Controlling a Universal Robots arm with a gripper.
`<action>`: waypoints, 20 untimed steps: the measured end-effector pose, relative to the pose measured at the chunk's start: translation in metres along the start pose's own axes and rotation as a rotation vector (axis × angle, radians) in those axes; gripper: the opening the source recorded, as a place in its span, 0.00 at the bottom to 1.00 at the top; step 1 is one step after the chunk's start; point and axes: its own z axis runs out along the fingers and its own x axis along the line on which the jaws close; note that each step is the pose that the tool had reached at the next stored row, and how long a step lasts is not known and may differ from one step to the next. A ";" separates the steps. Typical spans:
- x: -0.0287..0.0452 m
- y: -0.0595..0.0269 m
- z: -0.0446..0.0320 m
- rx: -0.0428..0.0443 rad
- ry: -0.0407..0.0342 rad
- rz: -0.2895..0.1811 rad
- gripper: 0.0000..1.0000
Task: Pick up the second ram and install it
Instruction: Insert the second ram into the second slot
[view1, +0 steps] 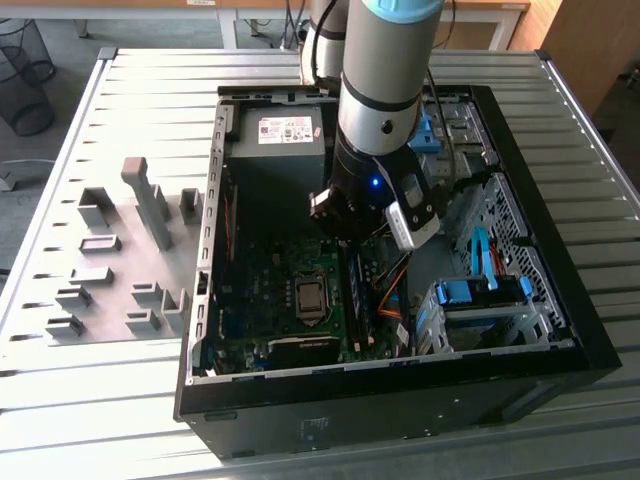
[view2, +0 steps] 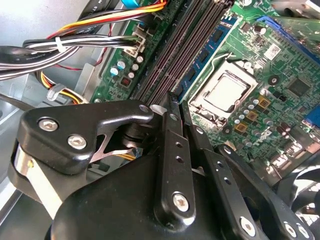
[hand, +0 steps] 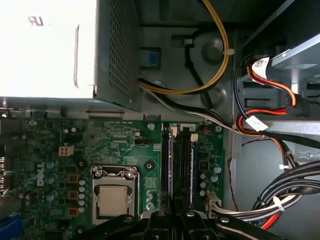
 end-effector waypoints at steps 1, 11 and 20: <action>0.0000 0.0000 0.0013 0.0000 0.0000 0.000 0.14; -0.0001 0.0000 0.0058 0.0000 0.0000 0.000 0.14; -0.0003 -0.0001 0.0068 0.0002 -0.0001 0.000 0.14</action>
